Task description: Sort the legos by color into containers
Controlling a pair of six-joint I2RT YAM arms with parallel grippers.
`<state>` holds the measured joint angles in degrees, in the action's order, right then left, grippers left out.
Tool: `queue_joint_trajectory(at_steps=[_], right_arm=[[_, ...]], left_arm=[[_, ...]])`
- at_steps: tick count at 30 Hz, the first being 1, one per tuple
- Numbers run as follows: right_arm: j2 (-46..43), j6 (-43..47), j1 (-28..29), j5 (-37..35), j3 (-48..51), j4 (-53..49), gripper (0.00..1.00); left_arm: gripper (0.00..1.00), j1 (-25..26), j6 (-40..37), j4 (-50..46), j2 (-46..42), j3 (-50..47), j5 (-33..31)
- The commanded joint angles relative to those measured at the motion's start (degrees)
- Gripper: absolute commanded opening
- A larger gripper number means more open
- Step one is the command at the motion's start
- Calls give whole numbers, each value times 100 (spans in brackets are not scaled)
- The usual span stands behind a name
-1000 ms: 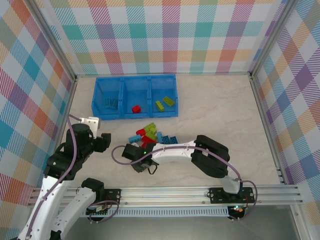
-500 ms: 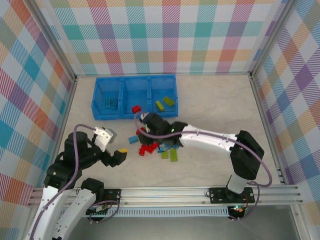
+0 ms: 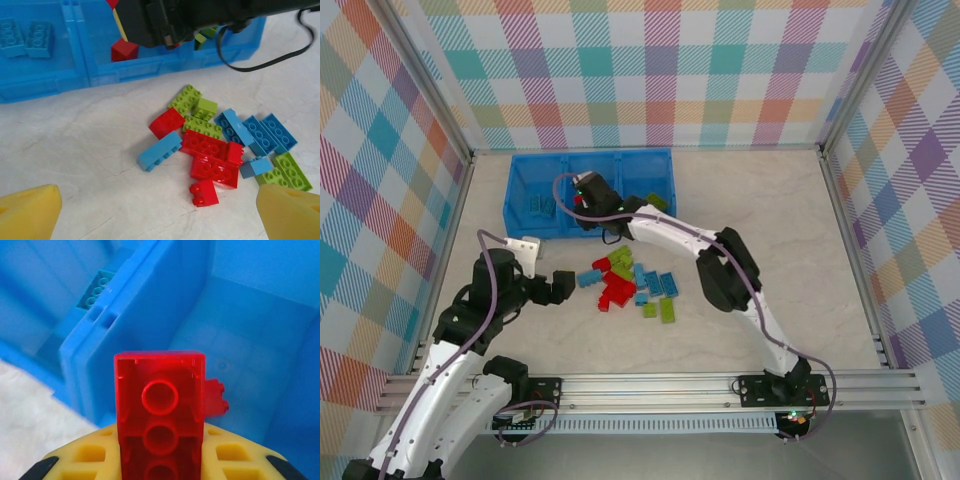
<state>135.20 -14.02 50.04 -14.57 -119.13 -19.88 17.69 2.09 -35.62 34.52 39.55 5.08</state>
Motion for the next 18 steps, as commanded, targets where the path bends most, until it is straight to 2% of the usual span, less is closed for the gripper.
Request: queue_joint_trajectory(at_steps=[1, 6, 11, 15, 18], right_arm=[[490, 169, -93, -291, -938, -615, 33], [819, 240, -117, -113, -1724, -1033, 43], [590, 242, -126, -12, -1844, -1333, 49], [-100, 242, -126, 219, -1474, -1572, 50], [-1167, 325, -126, 664, -344, -1451, 56]], left_arm=[[100, -20, 278, -1, -173, 60, -538], [100, -23, 196, -138, -193, 87, -697], [100, -20, 186, -156, -183, 81, -666], [100, -20, 290, -118, -127, 66, -644], [100, -20, 806, -17, 68, 70, -522]])
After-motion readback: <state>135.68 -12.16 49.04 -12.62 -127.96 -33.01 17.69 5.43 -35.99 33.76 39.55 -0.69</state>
